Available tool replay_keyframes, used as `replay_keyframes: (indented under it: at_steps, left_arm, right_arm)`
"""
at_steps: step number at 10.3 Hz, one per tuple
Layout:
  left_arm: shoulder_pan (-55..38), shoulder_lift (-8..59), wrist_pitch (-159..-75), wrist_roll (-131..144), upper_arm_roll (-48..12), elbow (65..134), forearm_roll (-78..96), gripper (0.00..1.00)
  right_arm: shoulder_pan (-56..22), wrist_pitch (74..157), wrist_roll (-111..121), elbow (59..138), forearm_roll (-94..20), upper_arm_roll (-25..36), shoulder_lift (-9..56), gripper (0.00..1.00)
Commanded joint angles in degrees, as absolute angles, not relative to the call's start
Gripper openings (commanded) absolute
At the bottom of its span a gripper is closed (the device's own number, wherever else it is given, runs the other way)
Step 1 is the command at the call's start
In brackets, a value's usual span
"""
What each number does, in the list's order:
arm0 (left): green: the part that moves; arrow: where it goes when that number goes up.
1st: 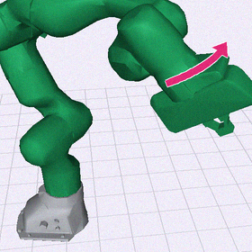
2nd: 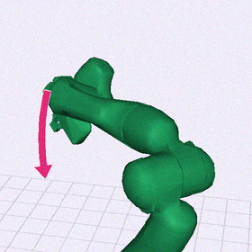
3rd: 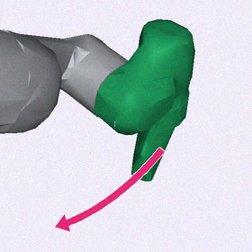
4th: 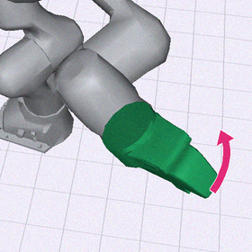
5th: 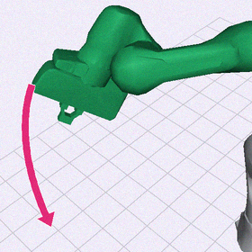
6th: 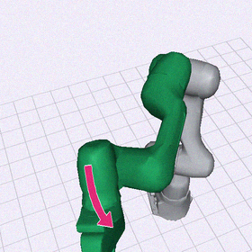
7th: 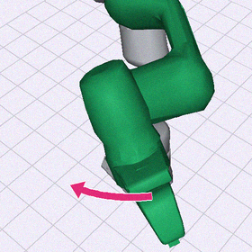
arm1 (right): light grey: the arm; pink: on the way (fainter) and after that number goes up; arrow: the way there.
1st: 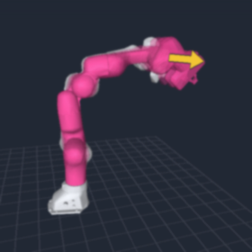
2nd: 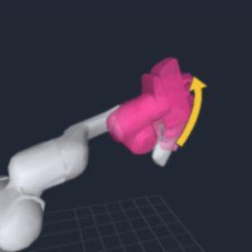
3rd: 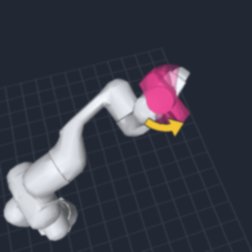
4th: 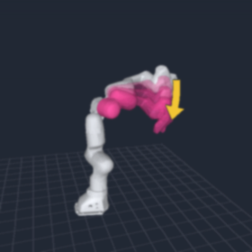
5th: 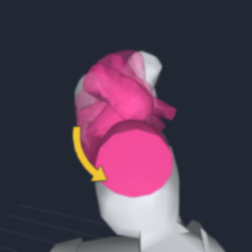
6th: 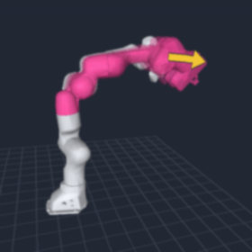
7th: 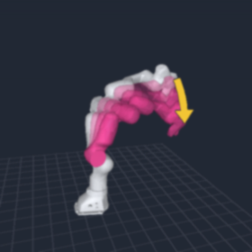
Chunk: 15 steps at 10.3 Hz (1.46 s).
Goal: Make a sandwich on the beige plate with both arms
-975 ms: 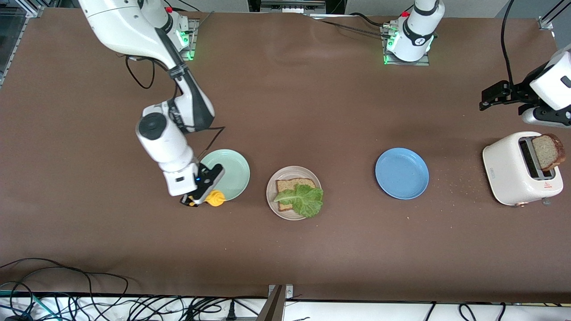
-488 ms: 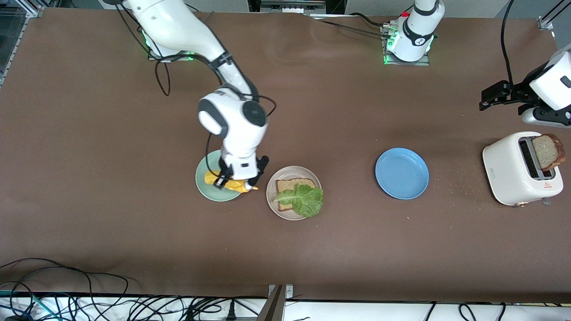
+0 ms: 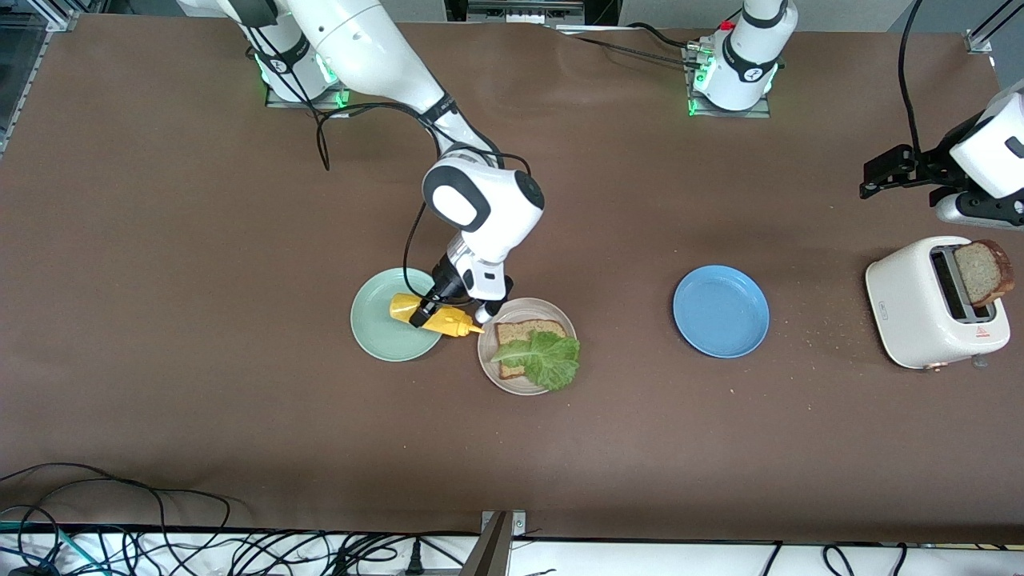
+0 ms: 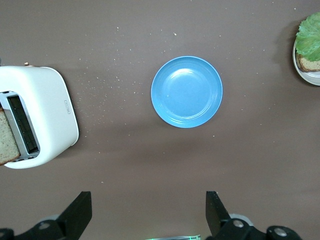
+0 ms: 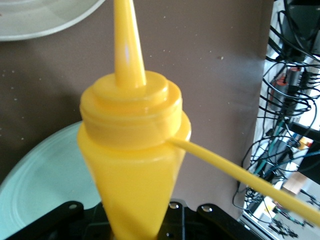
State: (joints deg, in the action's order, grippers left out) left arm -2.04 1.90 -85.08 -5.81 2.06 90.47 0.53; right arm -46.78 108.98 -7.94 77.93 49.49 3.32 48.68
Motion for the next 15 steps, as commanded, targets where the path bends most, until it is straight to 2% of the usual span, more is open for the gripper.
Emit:
replay_keyframes:
  at_steps: [1, 6, 8, 11, 13, 15]
  left_arm:
    - [-2.1, 2.2, -83.9, -6.8, 2.0, 89.3, -0.5, 1.0]
    - [-2.1, 2.2, -83.9, -6.8, 2.0, 89.4, -0.5, 1.0]
    - [-2.2, 2.2, -83.9, -6.8, 2.0, 89.4, -0.4, 1.0]
    - [-2.1, 2.2, -83.9, -6.8, 2.0, 89.3, -0.5, 1.0]
    - [-2.1, 2.6, -83.9, -6.8, 2.1, 89.5, -0.4, 1.0]
    - [-1.8, 4.8, -83.9, -6.5, 2.1, 89.2, -0.6, 1.0]
  right_arm:
    - [-49.6, 104.0, -10.1, 74.9, 53.7, 4.3, 51.0, 0.0]
    - [-50.1, 100.8, -10.2, 72.2, 54.1, 4.5, 51.6, 0.0]
    - [-48.4, 97.8, -5.7, 69.9, 50.5, 4.7, 49.1, 0.0]
    - [-39.3, 97.9, 7.2, 68.8, 35.8, 4.6, 39.2, 0.0]
    - [-28.0, 98.4, 21.1, 68.9, 19.5, 4.6, 32.5, 0.0]
    - [-18.1, 98.0, 31.3, 69.8, 5.2, 4.6, 28.8, 0.0]
